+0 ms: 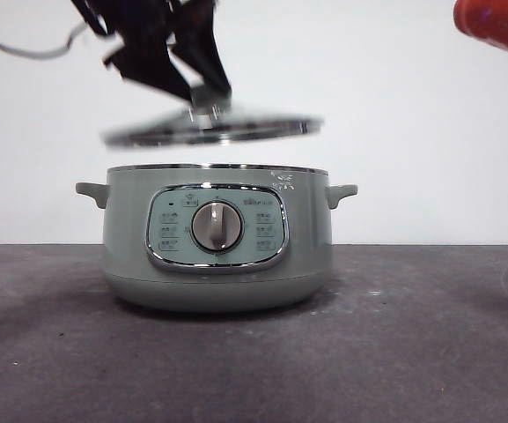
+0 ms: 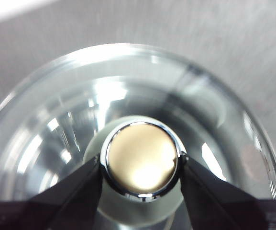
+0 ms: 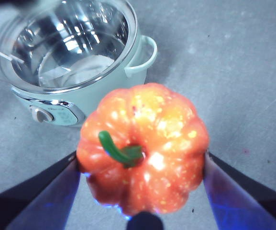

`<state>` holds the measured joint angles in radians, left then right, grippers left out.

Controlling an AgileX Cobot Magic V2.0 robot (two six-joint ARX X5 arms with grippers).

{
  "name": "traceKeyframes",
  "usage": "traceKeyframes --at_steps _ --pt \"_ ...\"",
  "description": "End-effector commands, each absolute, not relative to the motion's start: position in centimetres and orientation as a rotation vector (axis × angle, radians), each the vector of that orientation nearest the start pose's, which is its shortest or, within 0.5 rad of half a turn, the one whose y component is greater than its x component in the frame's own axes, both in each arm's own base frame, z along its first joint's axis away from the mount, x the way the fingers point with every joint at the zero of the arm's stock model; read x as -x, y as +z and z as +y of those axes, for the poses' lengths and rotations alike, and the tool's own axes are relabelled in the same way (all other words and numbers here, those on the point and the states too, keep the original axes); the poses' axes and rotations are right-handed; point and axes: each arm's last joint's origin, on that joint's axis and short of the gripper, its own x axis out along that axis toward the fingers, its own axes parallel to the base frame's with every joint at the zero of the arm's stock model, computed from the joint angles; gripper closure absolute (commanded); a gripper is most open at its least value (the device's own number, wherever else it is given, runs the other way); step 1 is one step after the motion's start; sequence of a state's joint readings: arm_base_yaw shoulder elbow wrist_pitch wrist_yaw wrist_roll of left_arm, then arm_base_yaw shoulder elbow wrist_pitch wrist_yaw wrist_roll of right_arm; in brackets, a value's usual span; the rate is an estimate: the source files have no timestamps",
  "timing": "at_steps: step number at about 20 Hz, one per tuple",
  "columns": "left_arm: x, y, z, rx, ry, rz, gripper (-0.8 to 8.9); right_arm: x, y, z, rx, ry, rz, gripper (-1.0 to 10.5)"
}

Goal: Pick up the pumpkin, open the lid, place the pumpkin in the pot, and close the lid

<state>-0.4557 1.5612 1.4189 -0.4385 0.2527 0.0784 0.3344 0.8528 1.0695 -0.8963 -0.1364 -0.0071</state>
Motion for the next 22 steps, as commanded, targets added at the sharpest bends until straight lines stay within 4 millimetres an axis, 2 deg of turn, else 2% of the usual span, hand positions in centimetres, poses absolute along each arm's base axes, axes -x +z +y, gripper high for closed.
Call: traceKeyframes --at_steps 1,4,7,10,14,17,19,22 --pt "-28.8 37.2 -15.0 -0.121 -0.724 0.460 8.22 -14.7 35.1 5.8 0.041 0.525 0.684 9.6" --pt "-25.6 39.8 -13.3 -0.120 -0.718 0.432 8.22 -16.8 35.2 6.9 0.027 0.572 0.620 9.6" --pt "-21.9 42.2 -10.7 -0.131 -0.624 0.393 8.22 -19.6 34.7 9.6 0.016 0.650 0.595 9.6" --pt "-18.4 43.8 -8.5 -0.134 -0.574 0.368 8.22 -23.3 33.7 13.0 0.048 0.705 0.634 9.6" --pt "-14.5 44.6 -6.2 -0.140 -0.542 0.363 8.22 -28.9 32.5 18.5 0.121 0.775 0.677 9.6" --pt "-12.5 44.9 -5.4 -0.144 -0.518 0.361 8.22 -32.4 30.7 22.1 0.176 0.818 0.707 9.6" --pt "-12.0 44.9 -5.2 -0.144 -0.515 0.358 8.22 -34.2 28.8 23.8 0.204 0.830 0.737 9.6" --pt "-11.5 44.9 -4.9 -0.144 -0.516 0.363 8.22 -35.5 25.6 25.3 0.278 0.797 0.790 9.6"
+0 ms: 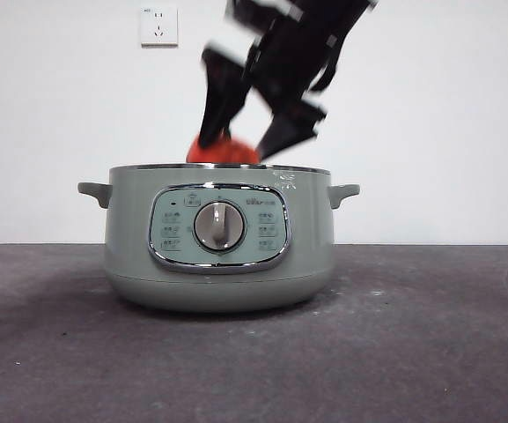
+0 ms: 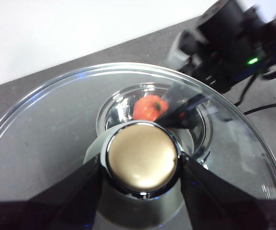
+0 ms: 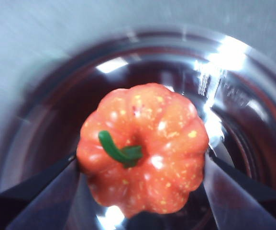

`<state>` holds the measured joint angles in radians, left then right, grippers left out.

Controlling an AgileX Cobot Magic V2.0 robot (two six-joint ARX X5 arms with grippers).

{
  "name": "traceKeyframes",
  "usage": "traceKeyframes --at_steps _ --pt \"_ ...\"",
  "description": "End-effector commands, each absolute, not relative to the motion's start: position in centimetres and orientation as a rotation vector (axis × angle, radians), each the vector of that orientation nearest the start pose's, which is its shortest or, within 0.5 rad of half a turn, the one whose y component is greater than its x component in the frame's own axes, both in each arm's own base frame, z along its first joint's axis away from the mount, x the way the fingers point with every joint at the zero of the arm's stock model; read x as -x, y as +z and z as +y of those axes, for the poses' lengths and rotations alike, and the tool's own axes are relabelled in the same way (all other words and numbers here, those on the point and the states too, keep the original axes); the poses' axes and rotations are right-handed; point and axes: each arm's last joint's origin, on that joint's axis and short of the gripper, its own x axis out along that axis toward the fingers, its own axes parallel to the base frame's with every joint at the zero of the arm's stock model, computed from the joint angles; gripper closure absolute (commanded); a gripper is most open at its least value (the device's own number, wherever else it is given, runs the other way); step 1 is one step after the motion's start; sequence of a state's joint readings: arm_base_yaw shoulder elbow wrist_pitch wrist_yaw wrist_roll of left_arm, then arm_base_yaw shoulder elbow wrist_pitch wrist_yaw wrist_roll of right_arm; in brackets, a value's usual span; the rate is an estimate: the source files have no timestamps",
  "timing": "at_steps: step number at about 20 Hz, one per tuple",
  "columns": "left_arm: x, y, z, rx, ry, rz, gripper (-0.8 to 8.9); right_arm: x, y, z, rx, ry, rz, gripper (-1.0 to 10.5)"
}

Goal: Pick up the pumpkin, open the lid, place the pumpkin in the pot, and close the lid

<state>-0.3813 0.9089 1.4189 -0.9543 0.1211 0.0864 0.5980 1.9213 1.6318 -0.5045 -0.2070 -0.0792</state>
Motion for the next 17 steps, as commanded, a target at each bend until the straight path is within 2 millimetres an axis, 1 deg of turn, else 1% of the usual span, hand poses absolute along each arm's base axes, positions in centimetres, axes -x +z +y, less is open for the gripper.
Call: traceKeyframes --at_steps 1,3,7,8,9,10,11,12,14,15,17 --pt "-11.4 44.9 -4.9 -0.145 -0.516 0.368 8.22 -35.7 24.7 25.6 0.302 0.789 0.807 9.6" --pt "-11.4 44.8 -4.9 -0.146 -0.516 0.373 8.22 -35.7 23.4 26.3 0.346 0.784 0.831 9.6" --pt "-11.4 44.8 -4.9 -0.145 -0.518 0.373 8.22 -35.1 22.2 27.0 0.423 0.774 0.870 9.6" --pt "-11.4 44.8 -4.9 -0.144 -0.522 0.373 8.22 -35.0 22.2 27.0 0.430 0.777 0.879 9.3" --pt "-11.4 44.8 -5.0 -0.144 -0.523 0.372 8.22 -34.9 22.2 27.0 0.432 0.779 0.884 8.1" --pt "-11.4 44.8 -5.0 -0.144 -0.523 0.372 8.22 -34.8 22.2 27.2 0.431 0.781 0.884 5.9" --pt "-11.5 44.8 -5.0 -0.144 -0.523 0.373 8.22 -34.8 22.2 27.2 0.426 0.778 0.884 4.1" --pt "-11.5 44.8 -5.0 -0.145 -0.523 0.372 8.22 -34.8 22.3 27.2 0.419 0.774 0.885 3.4" --pt "-11.7 44.9 -5.1 -0.145 -0.525 0.367 8.22 -34.8 22.8 27.1 0.402 0.767 0.869 3.4" --pt "-12.0 44.8 -5.2 -0.144 -0.527 0.369 8.22 -34.7 23.6 27.0 0.398 0.764 0.845 3.4" --pt "-12.7 44.7 -5.5 -0.148 -0.529 0.378 8.22 -34.4 26.4 26.5 0.397 0.719 0.766 3.4"
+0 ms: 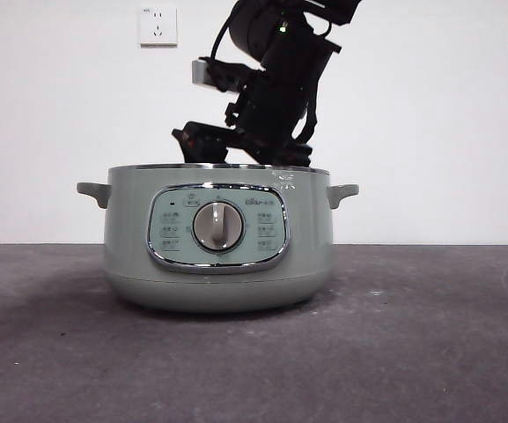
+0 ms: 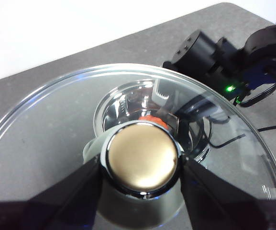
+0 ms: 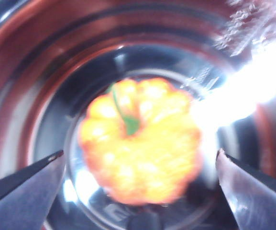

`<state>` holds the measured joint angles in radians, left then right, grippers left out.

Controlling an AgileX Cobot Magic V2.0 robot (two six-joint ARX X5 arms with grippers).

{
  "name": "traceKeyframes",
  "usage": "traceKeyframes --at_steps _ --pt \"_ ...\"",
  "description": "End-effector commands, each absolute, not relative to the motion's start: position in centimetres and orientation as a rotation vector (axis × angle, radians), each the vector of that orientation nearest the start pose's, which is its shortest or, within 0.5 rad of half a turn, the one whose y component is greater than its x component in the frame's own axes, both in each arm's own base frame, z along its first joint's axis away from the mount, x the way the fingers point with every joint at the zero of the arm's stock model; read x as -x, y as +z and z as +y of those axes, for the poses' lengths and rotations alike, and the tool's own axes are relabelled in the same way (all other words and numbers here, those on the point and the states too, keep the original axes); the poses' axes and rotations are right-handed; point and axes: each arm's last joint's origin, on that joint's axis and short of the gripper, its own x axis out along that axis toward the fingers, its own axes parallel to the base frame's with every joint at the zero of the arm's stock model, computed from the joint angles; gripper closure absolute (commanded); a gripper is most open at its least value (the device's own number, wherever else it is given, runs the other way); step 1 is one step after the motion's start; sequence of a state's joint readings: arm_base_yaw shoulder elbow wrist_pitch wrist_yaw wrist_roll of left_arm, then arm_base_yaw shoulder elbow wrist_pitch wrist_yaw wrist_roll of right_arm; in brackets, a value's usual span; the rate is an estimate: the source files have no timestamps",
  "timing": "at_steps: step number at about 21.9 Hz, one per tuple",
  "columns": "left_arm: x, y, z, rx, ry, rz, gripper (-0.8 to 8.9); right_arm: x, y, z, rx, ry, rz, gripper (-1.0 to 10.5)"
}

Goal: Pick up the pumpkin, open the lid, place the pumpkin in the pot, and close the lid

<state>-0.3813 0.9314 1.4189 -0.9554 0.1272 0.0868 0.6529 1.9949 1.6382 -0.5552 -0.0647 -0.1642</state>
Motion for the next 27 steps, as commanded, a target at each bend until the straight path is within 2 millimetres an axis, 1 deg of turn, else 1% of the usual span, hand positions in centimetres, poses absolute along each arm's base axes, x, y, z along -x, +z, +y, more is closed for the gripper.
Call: traceKeyframes --at_steps 1,2,3,4,5,7,9,11,13,18,22,27 --pt "-13.1 44.6 -5.7 -0.149 -0.532 0.382 8.22 -34.0 28.6 25.6 0.372 0.699 0.720 3.5" --pt "-13.7 44.5 -5.9 -0.152 -0.534 0.386 8.22 -33.4 30.7 24.6 0.347 0.644 0.679 3.5" --pt "-14.4 44.4 -6.2 -0.155 -0.536 0.391 8.22 -32.3 33.5 23.1 0.323 0.576 0.631 3.5" --pt "-15.1 44.3 -6.5 -0.152 -0.553 0.392 8.22 -31.3 35.6 21.7 0.294 0.527 0.598 3.5" --pt "-15.9 44.1 -6.9 -0.145 -0.584 0.389 8.22 -29.7 38.1 20.0 0.260 0.489 0.561 3.5" --pt "-18.2 43.7 -8.0 -0.137 -0.618 0.377 8.22 -26.1 42.2 17.1 0.213 0.476 0.483 3.5" --pt "-20.6 42.9 -9.1 -0.131 -0.654 0.381 8.22 -22.8 44.9 14.9 0.186 0.477 0.410 3.5" --pt "-23.1 41.7 -10.5 -0.132 -0.675 0.399 8.22 -19.8 47.0 12.9 0.162 0.480 0.342 3.5" --pt "-25.4 40.2 -11.6 -0.137 -0.684 0.429 8.22 -17.3 48.4 11.2 0.142 0.481 0.288 3.5" --pt "-28.5 37.8 -13.6 -0.149 -0.705 0.453 8.22 -14.2 49.5 9.2 0.126 0.481 0.244 3.5" --pt "-30.4 36.1 -15.1 -0.154 -0.720 0.454 8.22 -12.8 49.7 8.2 0.126 0.481 0.244 3.5" --pt "-32.0 34.2 -16.2 -0.167 -0.731 0.468 8.22 -12.1 49.9 7.7 0.122 0.481 0.232 3.5"
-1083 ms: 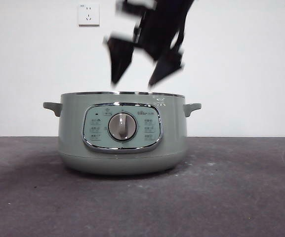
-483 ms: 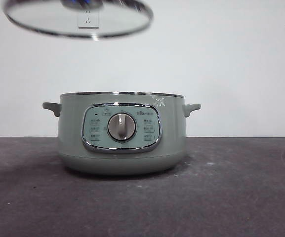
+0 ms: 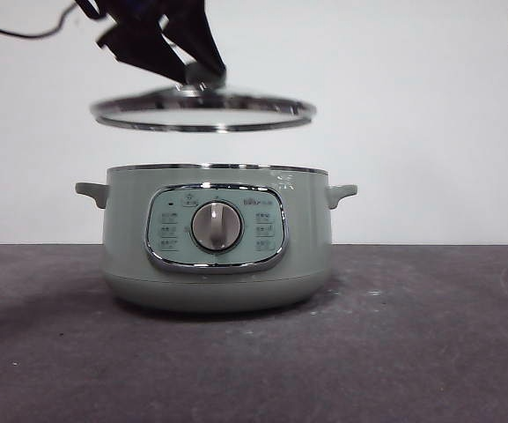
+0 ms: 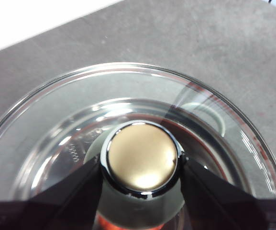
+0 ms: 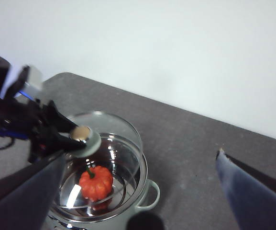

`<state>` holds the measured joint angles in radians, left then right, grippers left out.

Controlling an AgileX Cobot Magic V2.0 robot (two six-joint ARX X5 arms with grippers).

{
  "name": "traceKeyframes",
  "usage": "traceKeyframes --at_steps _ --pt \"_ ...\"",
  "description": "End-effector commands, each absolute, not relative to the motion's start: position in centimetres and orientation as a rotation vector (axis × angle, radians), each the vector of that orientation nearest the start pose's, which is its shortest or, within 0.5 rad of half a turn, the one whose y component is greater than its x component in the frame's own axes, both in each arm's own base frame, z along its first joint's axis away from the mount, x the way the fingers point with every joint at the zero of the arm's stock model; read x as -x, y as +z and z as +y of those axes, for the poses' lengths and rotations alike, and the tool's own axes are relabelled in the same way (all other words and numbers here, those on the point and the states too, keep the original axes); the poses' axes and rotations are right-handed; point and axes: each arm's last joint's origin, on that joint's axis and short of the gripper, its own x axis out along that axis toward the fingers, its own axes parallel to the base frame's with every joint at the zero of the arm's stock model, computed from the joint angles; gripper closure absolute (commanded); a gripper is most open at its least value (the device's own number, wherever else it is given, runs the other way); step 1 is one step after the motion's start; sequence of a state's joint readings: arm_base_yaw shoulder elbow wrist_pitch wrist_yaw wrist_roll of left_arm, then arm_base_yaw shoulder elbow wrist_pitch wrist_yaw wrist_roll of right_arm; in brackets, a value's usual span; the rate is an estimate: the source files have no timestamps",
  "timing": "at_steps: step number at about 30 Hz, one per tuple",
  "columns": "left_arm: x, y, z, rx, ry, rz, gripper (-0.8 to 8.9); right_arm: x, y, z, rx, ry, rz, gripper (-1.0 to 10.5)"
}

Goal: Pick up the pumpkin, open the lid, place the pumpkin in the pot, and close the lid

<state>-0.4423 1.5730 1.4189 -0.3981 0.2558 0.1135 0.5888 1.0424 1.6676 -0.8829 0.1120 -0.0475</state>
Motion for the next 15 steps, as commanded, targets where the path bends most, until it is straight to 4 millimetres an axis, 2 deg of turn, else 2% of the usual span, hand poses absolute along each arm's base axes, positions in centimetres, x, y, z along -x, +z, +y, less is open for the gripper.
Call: traceKeyframes --at_steps 1,6,15 --pt "-32.3 33.8 -16.3 -0.168 -0.731 0.476 8.22 -12.0 49.9 7.7 0.122 0.481 0.233 3.5" --pt "-33.1 32.6 -16.8 -0.171 -0.732 0.508 8.22 -12.0 49.7 7.7 0.130 0.481 0.254 3.5" --pt "-33.4 31.8 -17.2 -0.174 -0.740 0.525 8.22 -12.1 49.6 7.7 0.140 0.481 0.258 3.5"
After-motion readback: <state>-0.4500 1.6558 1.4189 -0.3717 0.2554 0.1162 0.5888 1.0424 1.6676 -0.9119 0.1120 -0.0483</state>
